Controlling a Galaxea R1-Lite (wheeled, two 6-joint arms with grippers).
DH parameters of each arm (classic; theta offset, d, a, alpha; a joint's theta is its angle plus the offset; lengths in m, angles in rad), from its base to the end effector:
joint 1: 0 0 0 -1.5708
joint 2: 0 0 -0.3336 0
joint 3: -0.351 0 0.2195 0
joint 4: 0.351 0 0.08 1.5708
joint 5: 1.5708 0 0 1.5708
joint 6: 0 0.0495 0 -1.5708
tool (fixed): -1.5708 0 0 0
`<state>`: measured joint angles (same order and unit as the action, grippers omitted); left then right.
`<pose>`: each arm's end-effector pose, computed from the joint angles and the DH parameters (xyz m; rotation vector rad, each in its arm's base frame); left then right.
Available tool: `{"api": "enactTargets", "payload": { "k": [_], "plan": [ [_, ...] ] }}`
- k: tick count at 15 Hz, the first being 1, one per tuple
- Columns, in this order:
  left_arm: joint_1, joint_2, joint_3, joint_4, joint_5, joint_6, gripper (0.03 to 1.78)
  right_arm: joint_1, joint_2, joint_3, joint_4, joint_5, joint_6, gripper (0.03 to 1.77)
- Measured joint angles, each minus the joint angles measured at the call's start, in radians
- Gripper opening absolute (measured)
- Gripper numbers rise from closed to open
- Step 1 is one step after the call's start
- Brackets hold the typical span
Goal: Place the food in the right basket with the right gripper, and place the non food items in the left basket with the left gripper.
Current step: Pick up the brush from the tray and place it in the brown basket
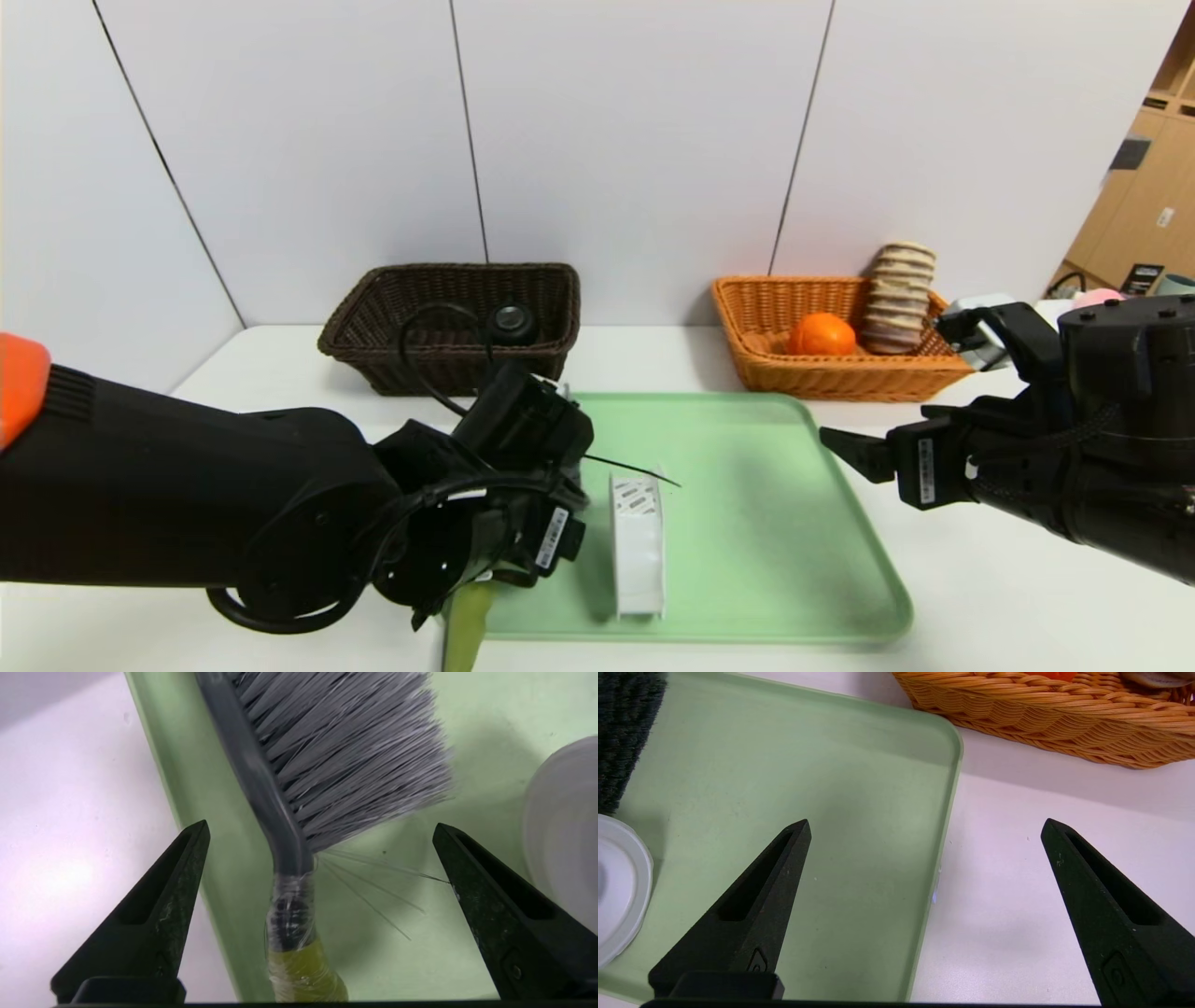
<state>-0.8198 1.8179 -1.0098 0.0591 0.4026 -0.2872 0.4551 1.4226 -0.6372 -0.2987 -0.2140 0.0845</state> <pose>0.2597 -0.2498 0.1309 0.2298 0.7569 -0.2817 0.2411 0.1063 0.1775 -0.0776 0.4700 0.2165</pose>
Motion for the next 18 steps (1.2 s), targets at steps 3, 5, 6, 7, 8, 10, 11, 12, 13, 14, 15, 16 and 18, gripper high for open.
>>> {"api": "enactTargets", "payload": {
  "k": [3,5,6,7,8,10,11,12,13,14,15,16,18],
  "plan": [
    [0.006,0.015,-0.066,0.112,-0.008,0.000,1.69,-0.003,-0.003,0.008,-0.001,0.000,0.001,1.70],
    [0.026,0.021,-0.091,0.169,-0.010,0.001,1.69,-0.003,-0.005,0.009,-0.001,0.002,0.002,1.70],
    [0.036,0.024,-0.102,0.193,-0.013,0.001,1.69,-0.003,-0.006,0.010,-0.001,0.002,0.004,1.70],
    [0.043,0.029,-0.116,0.205,-0.014,0.000,1.69,-0.003,-0.006,0.013,-0.001,0.001,0.005,1.70],
    [0.048,0.036,-0.129,0.208,-0.016,-0.001,1.69,-0.003,-0.005,0.015,-0.002,0.002,0.005,1.70],
    [0.059,0.049,-0.141,0.226,-0.017,-0.002,1.69,-0.003,-0.005,0.016,-0.003,0.002,0.006,1.70],
    [0.063,0.054,-0.143,0.229,-0.024,-0.005,1.69,-0.004,-0.005,0.016,-0.003,0.002,0.006,1.70],
    [0.063,0.057,-0.145,0.229,-0.036,-0.006,1.69,-0.005,-0.005,0.016,-0.002,0.002,0.006,1.70],
    [0.062,0.058,-0.146,0.229,-0.048,-0.007,1.69,-0.007,-0.005,0.016,-0.003,0.002,0.006,1.70],
    [0.062,0.057,-0.147,0.229,-0.051,-0.007,1.69,-0.007,-0.004,0.017,-0.002,0.001,0.006,1.70],
    [0.062,0.057,-0.147,0.229,-0.053,-0.008,1.69,-0.007,-0.003,0.017,-0.003,0.003,0.007,1.70],
    [0.062,0.053,-0.147,0.226,-0.058,-0.009,1.69,-0.007,-0.001,0.017,-0.003,0.002,0.007,1.70],
    [0.060,0.037,-0.147,0.227,-0.068,-0.007,1.69,-0.007,0.001,0.018,-0.003,0.003,0.007,1.70]
  ]
}}
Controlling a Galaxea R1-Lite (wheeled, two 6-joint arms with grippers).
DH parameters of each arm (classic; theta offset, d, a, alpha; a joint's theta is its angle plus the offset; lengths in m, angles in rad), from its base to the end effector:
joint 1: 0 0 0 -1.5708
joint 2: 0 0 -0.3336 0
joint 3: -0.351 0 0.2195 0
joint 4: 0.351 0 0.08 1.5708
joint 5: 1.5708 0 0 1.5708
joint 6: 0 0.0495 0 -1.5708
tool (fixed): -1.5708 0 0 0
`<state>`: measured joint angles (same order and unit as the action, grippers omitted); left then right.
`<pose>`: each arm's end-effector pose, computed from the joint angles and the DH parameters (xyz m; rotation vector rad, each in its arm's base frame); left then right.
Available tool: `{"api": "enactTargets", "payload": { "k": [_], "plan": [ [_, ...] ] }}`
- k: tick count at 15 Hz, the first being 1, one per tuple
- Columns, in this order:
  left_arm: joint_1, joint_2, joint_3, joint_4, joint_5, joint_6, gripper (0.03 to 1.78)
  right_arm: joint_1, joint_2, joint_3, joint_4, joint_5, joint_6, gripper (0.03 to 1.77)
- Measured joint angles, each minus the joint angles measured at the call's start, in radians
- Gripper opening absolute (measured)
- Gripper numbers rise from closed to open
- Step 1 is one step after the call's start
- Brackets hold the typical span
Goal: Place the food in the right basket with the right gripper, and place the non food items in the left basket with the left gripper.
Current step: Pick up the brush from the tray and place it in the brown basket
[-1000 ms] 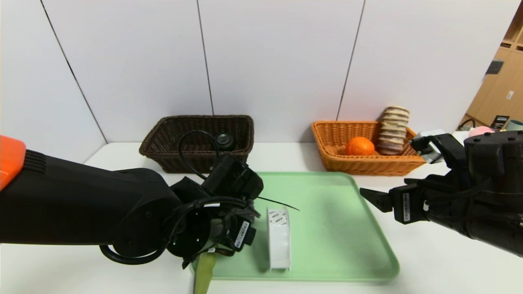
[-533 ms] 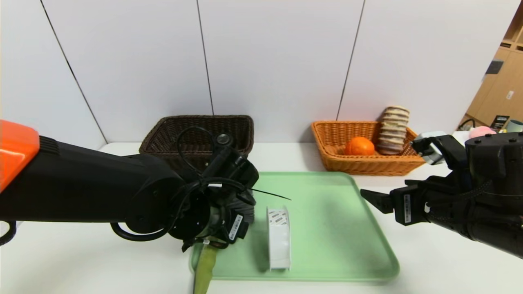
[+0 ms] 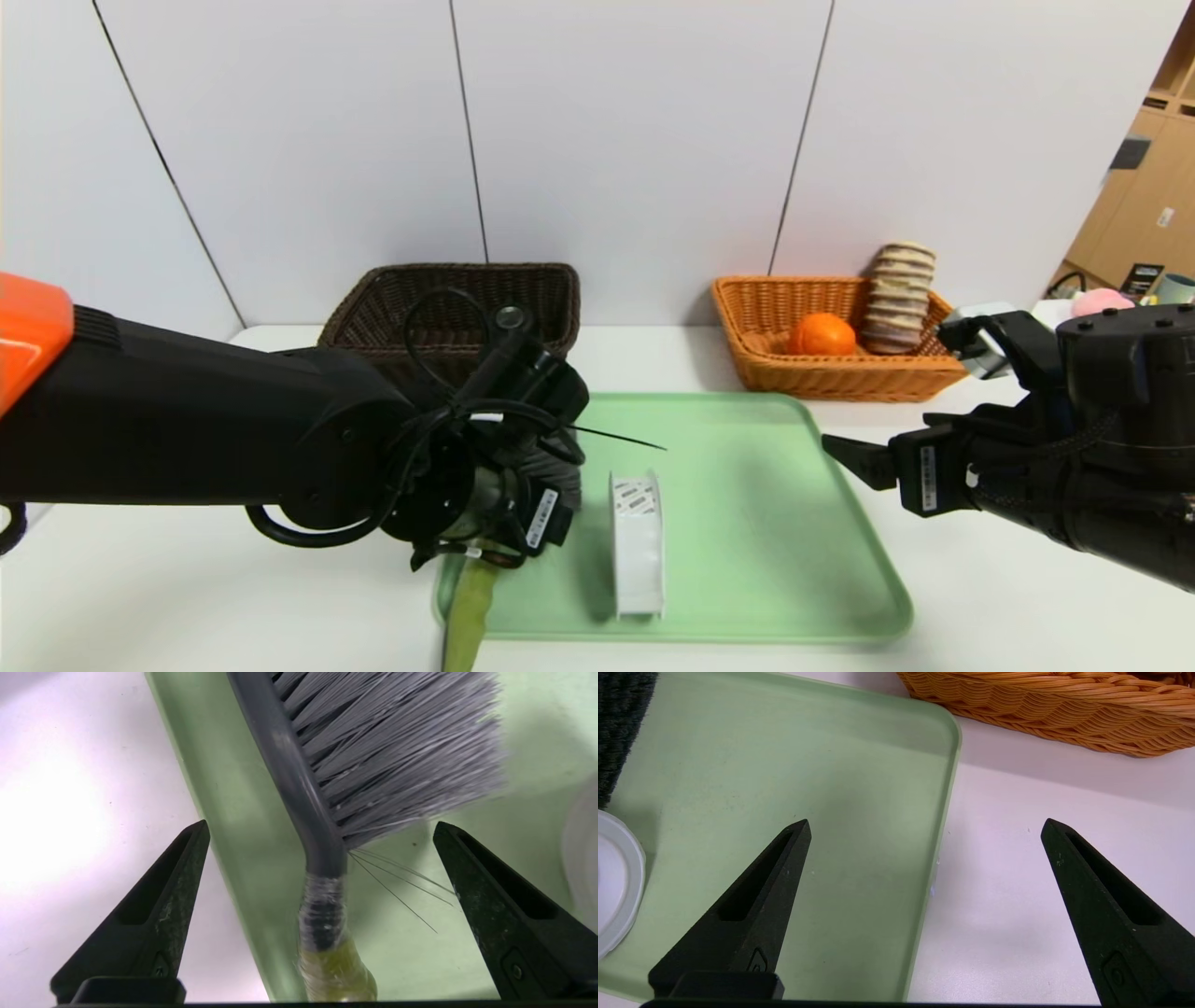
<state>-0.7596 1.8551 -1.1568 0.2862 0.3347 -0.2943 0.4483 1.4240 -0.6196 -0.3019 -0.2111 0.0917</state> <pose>0.2796 -0.2431 0.1399 0.2430 0.8863 -0.2590 0.2398 0.1038 0.1720 -0.0735 0.4862 0.2099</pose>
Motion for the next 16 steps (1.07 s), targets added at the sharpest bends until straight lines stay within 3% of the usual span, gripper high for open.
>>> {"api": "enactTargets", "payload": {
  "k": [16],
  "plan": [
    [-0.018,0.035,0.006,-0.012,-0.033,-0.021,1.69,0.001,0.015,0.002,-0.001,0.001,0.000,1.70]
  ]
}}
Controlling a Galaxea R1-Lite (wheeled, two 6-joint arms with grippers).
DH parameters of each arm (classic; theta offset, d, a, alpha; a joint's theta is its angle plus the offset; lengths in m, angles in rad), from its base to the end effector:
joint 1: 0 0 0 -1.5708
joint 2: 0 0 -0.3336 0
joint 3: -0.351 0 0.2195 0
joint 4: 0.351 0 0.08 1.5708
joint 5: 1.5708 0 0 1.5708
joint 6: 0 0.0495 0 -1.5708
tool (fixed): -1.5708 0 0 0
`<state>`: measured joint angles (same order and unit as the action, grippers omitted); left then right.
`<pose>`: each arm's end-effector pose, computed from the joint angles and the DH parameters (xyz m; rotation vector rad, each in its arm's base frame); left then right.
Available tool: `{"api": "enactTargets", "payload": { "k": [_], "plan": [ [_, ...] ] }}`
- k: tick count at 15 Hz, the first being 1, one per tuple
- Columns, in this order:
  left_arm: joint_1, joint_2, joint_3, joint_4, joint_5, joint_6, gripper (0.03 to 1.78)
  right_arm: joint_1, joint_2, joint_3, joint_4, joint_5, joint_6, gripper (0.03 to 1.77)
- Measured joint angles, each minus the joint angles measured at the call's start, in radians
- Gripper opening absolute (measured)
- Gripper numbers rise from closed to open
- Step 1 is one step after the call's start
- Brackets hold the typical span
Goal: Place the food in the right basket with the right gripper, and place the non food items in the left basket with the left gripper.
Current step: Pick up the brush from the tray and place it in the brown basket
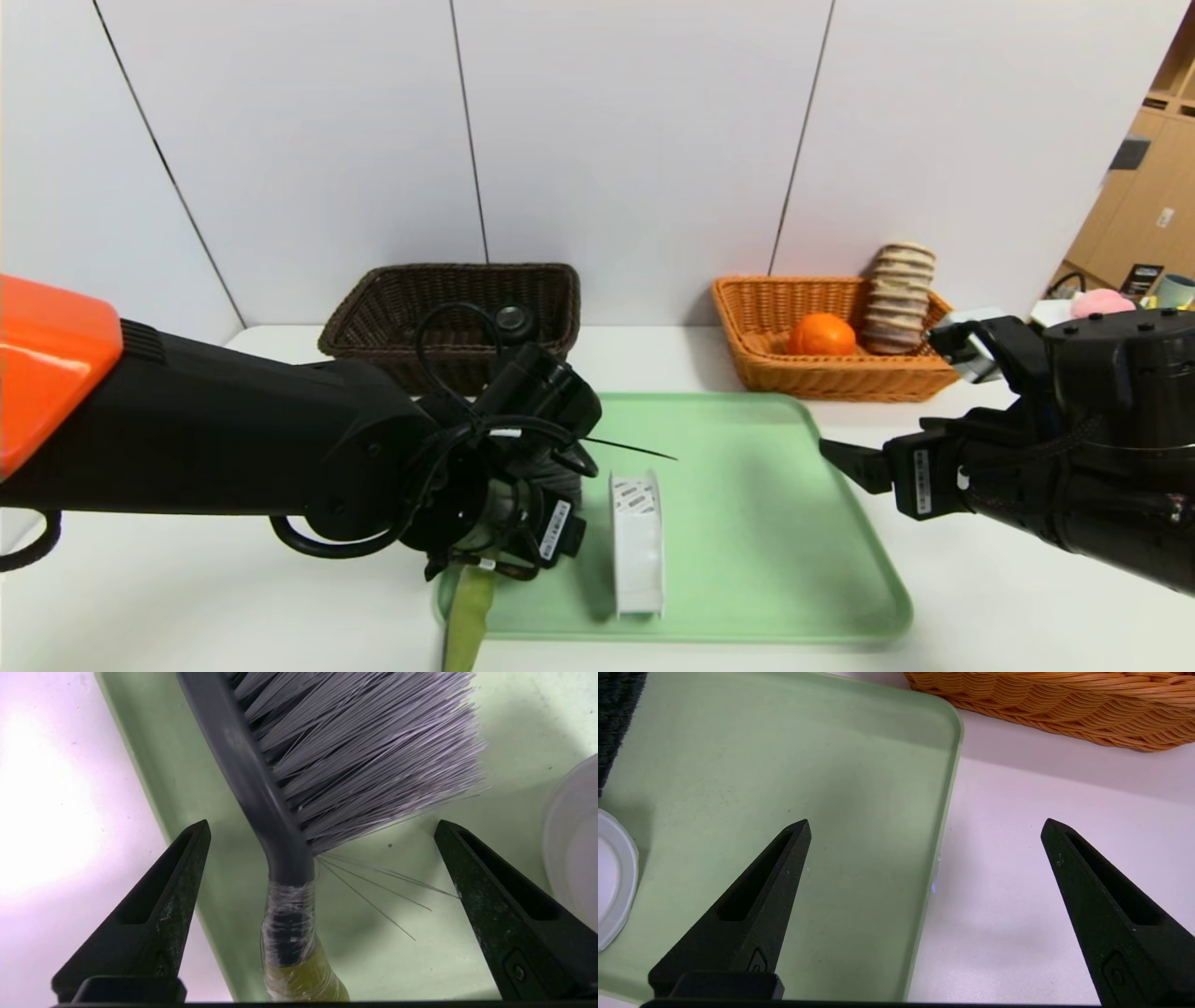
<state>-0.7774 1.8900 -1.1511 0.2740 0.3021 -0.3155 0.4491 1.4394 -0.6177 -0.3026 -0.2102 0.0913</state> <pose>0.2778 -0.2527 0.1258 0.2350 0.9243 -0.2876 0.2418 0.1051 0.1675 -0.0794 0.5020 0.2106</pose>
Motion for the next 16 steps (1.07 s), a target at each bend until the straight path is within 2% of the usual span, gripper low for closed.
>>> {"api": "enactTargets", "payload": {
  "k": [2,7,11,15,16],
  "plan": [
    [0.000,0.004,-0.002,-0.001,-0.025,-0.001,1.69,0.000,0.003,0.000,0.000,-0.001,0.000,1.70],
    [0.000,0.005,0.001,0.001,-0.026,-0.003,1.69,0.000,0.023,0.019,-0.076,-0.001,-0.001,1.71],
    [0.000,0.006,0.008,0.004,-0.024,-0.001,1.14,0.000,0.026,0.025,-0.077,-0.002,-0.001,1.71],
    [0.000,0.008,0.010,0.005,-0.017,-0.001,0.79,0.000,0.027,0.025,-0.077,-0.001,-0.001,1.71],
    [0.000,0.008,0.011,0.005,-0.016,-0.002,0.63,0.000,0.027,0.025,-0.077,-0.001,-0.001,1.71]
  ]
}}
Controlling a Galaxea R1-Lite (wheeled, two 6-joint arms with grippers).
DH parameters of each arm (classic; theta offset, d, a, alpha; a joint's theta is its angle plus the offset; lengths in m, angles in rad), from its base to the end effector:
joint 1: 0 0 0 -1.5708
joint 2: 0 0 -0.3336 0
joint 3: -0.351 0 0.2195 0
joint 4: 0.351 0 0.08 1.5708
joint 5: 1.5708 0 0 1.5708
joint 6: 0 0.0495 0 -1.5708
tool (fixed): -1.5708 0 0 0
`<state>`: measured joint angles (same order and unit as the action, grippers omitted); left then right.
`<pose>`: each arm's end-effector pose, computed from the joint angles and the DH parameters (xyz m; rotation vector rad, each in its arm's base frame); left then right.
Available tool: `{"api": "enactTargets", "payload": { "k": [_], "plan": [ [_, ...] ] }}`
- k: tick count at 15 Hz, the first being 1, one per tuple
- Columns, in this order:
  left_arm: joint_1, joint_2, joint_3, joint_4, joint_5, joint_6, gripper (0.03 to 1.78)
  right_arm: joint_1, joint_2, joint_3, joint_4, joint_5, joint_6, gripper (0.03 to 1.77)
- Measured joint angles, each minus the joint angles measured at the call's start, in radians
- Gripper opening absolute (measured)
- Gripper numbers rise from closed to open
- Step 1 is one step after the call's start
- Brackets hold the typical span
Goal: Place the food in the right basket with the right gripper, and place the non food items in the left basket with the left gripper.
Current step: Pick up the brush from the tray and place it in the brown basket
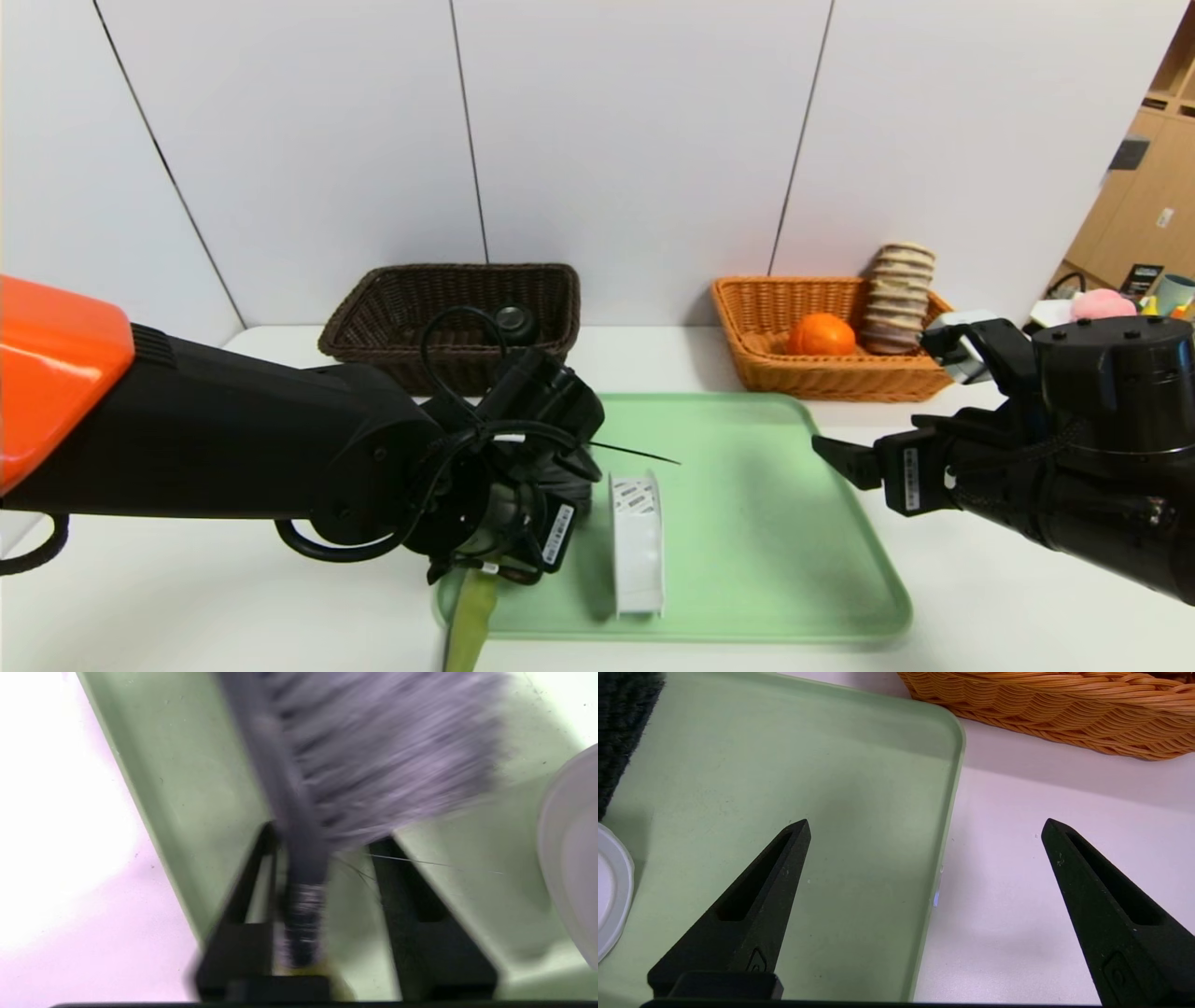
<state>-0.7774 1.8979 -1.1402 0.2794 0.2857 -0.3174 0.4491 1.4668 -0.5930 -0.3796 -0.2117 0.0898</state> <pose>0.2761 -0.2521 0.1193 0.2402 0.9517 -0.2952 0.2465 0.1072 0.1613 -0.0730 0.4781 0.2111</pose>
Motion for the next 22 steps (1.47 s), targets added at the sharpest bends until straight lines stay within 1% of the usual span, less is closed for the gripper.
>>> {"api": "enactTargets", "payload": {
  "k": [1,9,11,14,20,22],
  "plan": [
    [0.000,0.000,0.001,-0.001,0.001,0.001,0.29,0.000,0.000,0.000,0.000,0.000,0.000,1.71],
    [0.000,-0.010,0.026,-0.005,0.013,0.001,0.29,0.000,-0.004,0.002,0.000,-0.002,0.000,1.71],
    [0.000,-0.031,0.029,-0.024,0.023,0.009,0.29,0.000,-0.006,0.003,0.000,-0.002,0.000,1.71],
    [0.000,-0.103,0.026,-0.125,0.027,0.045,0.29,-0.001,-0.011,0.010,0.000,-0.002,0.000,1.71],
    [0.006,-0.289,0.019,-0.147,0.030,0.077,0.29,0.000,-0.017,0.015,0.000,-0.002,-0.003,1.71],
    [0.059,-0.327,0.012,-0.165,0.031,0.127,0.29,0.000,-0.027,0.023,0.000,-0.002,-0.003,1.71]
  ]
}}
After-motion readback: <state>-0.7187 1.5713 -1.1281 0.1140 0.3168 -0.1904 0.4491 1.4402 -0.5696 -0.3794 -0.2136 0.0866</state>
